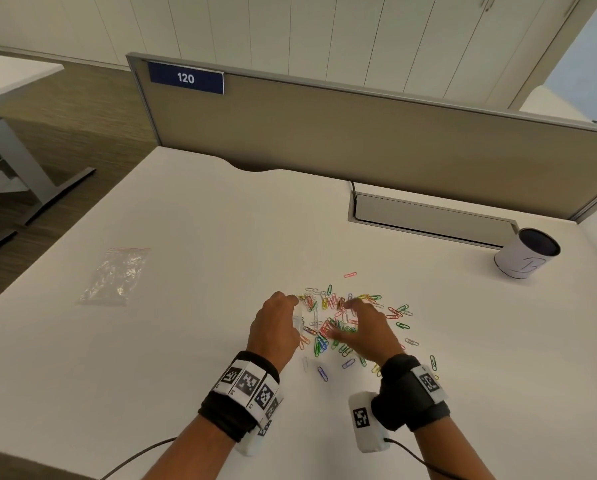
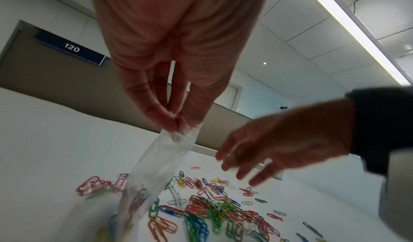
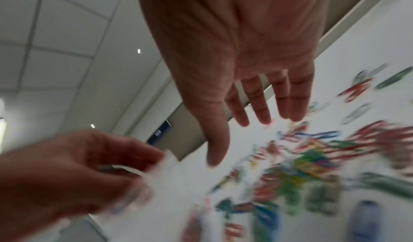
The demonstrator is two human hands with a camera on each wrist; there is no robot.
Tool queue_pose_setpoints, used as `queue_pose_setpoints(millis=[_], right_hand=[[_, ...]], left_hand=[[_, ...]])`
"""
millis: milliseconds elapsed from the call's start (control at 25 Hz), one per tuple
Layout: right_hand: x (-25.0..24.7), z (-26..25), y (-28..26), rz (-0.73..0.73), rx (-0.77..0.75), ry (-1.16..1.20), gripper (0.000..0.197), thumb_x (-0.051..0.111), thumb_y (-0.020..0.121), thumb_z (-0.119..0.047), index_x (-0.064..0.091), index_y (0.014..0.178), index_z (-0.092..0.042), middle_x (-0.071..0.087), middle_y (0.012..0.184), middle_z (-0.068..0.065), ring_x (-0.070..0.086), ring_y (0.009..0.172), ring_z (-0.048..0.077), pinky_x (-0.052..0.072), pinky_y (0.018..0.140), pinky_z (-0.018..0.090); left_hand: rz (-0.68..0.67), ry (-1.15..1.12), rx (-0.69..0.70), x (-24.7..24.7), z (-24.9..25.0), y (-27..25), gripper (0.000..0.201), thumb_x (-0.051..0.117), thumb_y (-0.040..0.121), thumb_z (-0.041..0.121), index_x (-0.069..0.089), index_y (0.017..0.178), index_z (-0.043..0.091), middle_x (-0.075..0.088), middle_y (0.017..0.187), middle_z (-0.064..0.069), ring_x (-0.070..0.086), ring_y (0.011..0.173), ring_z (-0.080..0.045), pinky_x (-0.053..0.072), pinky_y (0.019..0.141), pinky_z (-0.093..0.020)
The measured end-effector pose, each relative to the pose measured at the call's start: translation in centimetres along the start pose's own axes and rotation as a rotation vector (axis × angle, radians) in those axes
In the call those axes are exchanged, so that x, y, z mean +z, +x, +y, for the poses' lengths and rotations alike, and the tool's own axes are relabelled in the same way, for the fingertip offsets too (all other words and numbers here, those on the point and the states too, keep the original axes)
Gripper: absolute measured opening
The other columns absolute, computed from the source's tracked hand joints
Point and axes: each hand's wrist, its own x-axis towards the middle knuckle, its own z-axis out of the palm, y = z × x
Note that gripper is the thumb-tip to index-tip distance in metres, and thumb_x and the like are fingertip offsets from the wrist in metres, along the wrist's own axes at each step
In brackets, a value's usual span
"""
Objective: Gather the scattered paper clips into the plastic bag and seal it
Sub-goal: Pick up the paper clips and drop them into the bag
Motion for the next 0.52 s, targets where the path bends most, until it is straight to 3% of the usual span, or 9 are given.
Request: queue_pose_setpoints(millis=[80, 160, 240, 400, 520], right_hand=[[1.1, 1.8, 0.3, -0.173, 0.063, -0.176, 0.093, 0.08, 0.065, -0.047, 0.032, 0.142, -0.028, 0.028, 0.153, 0.008, 0.022, 0.139, 0.035, 0.031, 0.109, 0.051], [2.4, 2.3, 0.5, -0.244, 0.044, -0.29, 0.101, 0.082, 0.062, -0.046, 0.024, 0.145, -0.039, 0.012, 0.159, 0.004, 0.011, 0.142, 0.036, 0.028, 0.111, 0.055], [3.3, 2.5, 0.7, -0.202, -0.015, -0.363, 0.09, 0.081, 0.066, -0.039, 0.032, 0.14, -0.041, 0.02, 0.155, 0.003, 0.018, 0.138, 0.034, 0.032, 0.107, 0.051], [4.2, 3.0, 1.3, -0.045, -0.111, -0.302, 0.044, 0.071, 0.08, -0.015, 0.059, 0.121, -0.025, 0.05, 0.127, 0.004, 0.042, 0.118, 0.029, 0.046, 0.091, 0.04], [4.5, 3.6, 1.6, 0.029, -0.155, -0.297, 0.022, 0.061, 0.087, -0.008, 0.065, 0.106, -0.019, 0.059, 0.109, 0.005, 0.055, 0.102, 0.027, 0.05, 0.083, 0.035]], left_hand=[[0.004, -0.064, -0.014, 0.2, -0.4, 0.1, 0.046, 0.064, 0.08, 0.004, 0.054, 0.124, 0.014, 0.057, 0.119, -0.008, 0.058, 0.108, -0.026, 0.051, 0.093, -0.04], [0.014, -0.11, -0.022, 0.6, -0.5, 0.1, 0.043, 0.065, 0.08, 0.005, 0.056, 0.122, 0.013, 0.059, 0.118, -0.007, 0.059, 0.106, -0.025, 0.051, 0.094, -0.039], [0.021, -0.125, -0.022, 0.8, -0.4, 0.0, 0.041, 0.066, 0.081, 0.005, 0.057, 0.12, 0.013, 0.06, 0.117, -0.007, 0.06, 0.104, -0.024, 0.051, 0.094, -0.037], [0.031, -0.145, -0.026, 0.7, -0.3, 0.1, 0.04, 0.067, 0.082, 0.007, 0.058, 0.121, 0.012, 0.061, 0.118, -0.007, 0.062, 0.103, -0.023, 0.052, 0.094, -0.034], [0.033, -0.158, -0.034, 0.7, -0.2, 0.0, 0.039, 0.066, 0.082, 0.008, 0.058, 0.12, 0.013, 0.061, 0.117, -0.007, 0.062, 0.101, -0.022, 0.054, 0.091, -0.034]])
